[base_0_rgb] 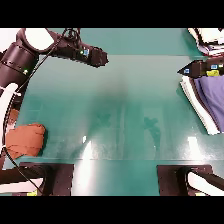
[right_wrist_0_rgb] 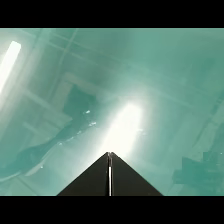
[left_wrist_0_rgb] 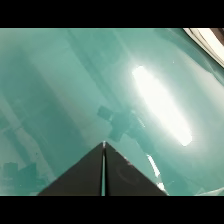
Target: Fold the shirts.
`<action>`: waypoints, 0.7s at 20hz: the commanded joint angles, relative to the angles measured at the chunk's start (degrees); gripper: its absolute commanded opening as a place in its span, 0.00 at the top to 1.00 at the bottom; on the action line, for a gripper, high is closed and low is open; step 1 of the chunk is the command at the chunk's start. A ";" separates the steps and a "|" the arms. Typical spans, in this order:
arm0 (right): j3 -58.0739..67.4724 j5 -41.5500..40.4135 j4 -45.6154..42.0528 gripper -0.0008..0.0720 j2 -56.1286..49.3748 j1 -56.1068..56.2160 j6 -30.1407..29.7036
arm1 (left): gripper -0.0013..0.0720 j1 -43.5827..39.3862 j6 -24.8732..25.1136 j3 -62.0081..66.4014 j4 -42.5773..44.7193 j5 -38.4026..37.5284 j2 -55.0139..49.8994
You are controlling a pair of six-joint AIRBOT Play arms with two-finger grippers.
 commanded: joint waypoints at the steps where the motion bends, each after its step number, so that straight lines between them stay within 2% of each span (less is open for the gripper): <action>1: 0.07 0.26 0.04 0.97 0.00 0.07 0.04 | 0.94 0.00 0.00 0.07 0.02 0.02 0.02; 12: 0.07 2.14 0.04 0.97 0.00 0.07 0.09 | 0.94 0.00 0.00 0.07 0.02 0.07 0.02; 14: 0.07 3.26 0.04 0.97 0.00 0.09 0.09 | 0.94 0.00 0.02 0.07 0.02 2.34 0.02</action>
